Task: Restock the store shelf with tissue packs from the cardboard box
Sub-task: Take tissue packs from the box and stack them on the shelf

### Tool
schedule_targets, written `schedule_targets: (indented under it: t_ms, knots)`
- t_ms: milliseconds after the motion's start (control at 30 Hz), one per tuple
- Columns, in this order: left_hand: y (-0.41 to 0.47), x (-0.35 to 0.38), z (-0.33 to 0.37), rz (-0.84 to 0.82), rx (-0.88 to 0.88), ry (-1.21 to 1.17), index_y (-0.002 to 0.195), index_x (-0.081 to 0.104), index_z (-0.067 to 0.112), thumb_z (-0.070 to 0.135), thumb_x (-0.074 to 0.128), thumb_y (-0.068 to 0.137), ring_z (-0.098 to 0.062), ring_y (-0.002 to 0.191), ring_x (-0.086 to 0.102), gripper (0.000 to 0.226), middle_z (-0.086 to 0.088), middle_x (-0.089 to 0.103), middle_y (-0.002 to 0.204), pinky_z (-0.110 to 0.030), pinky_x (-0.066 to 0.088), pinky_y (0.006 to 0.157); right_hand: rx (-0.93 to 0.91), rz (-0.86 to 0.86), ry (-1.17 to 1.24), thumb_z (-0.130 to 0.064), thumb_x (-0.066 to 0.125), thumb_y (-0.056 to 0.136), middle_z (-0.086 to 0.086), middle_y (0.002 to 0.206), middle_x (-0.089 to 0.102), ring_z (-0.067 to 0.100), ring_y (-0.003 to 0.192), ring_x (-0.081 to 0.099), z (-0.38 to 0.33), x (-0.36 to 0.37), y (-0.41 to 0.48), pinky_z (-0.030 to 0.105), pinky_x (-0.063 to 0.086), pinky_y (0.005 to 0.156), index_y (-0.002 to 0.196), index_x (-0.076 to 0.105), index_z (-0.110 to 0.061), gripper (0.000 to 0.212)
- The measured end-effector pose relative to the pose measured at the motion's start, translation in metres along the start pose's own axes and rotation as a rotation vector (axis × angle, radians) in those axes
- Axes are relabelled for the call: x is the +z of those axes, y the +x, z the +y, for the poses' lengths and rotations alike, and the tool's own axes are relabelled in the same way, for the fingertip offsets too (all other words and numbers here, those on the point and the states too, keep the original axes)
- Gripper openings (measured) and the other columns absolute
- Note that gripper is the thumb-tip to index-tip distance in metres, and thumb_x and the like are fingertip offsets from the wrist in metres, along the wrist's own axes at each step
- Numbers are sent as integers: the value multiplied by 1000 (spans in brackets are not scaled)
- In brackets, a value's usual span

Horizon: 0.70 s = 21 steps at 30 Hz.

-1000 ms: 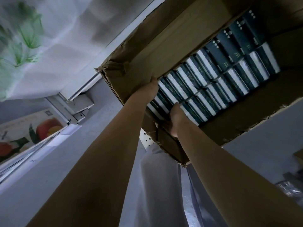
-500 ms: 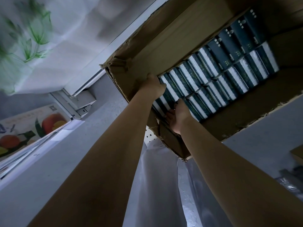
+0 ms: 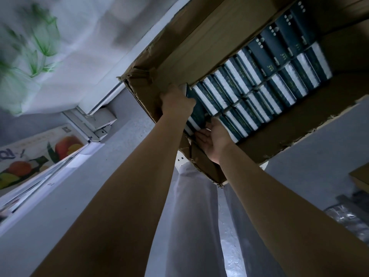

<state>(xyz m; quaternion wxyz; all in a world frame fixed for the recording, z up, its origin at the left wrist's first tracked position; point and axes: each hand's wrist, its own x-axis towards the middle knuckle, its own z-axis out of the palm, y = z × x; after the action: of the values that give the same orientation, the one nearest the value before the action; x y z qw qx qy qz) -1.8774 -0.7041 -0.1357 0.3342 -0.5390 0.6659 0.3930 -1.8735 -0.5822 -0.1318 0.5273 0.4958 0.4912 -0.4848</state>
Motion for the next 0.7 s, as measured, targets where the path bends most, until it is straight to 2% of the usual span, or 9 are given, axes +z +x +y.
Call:
schedule_targets:
  t_ms: [67,133,267,400,467,533,600,633,700]
  knots:
    - [-20,-9,2,34,27,-10,139,34,12,25,64,91,-26,108,51,59,-14,42,131,-33,48,89,-5,-19,-35,-35,42,104,16,134,57,26,121,56,1,2,-15,33,43,103,139,46,-10,43]
    - [-40,-17,5,78,60,-66,131,39,14,24,67,88,-29,107,52,52,-12,43,125,-39,50,93,0,-35,-64,-35,47,102,17,133,58,26,119,57,-3,4,-30,34,43,106,131,50,-13,36]
    - [-91,-36,16,160,137,-247,103,45,19,19,68,86,-17,82,52,29,-8,51,106,-23,46,67,-24,-96,-52,-45,57,94,15,137,49,31,127,48,-20,3,-70,39,37,112,138,43,-14,55]
    - [-152,-67,25,164,165,-452,97,43,18,16,63,89,-12,73,48,22,1,48,85,-24,46,64,-66,-153,-164,-50,62,90,7,119,56,32,120,50,-43,-5,-136,42,36,112,120,50,-22,43]
    - [-190,-86,33,147,153,-570,97,44,19,17,62,90,-16,79,54,19,-1,52,90,-30,50,67,-113,-172,-202,-44,64,90,4,109,62,24,108,58,-55,-14,-182,38,42,107,110,58,-20,32]
    - [-235,-105,46,121,155,-679,91,43,23,17,62,88,-28,93,60,20,-11,56,102,-39,53,72,-163,-221,-181,-34,63,93,3,98,71,17,90,69,-66,-24,-232,30,54,89,102,64,-16,20]
    - [-286,-128,59,88,156,-780,94,41,26,17,64,86,-33,103,60,25,-12,54,112,-42,55,77,-229,-250,-199,-26,63,94,1,85,75,12,74,72,-76,-29,-288,23,57,71,98,65,-12,15]
    - [-315,-139,65,68,150,-831,102,41,26,17,65,86,-30,103,61,30,-8,53,116,-43,58,79,-268,-252,-239,-24,63,94,1,83,75,11,73,72,-80,-31,-316,22,57,69,97,65,-11,14]
    - [-374,-162,78,-14,146,-904,122,36,31,16,62,87,-24,101,64,47,-3,54,122,-41,60,75,-359,-273,-338,-25,66,92,6,96,75,15,85,71,-85,-35,-373,24,57,77,103,66,-8,20]
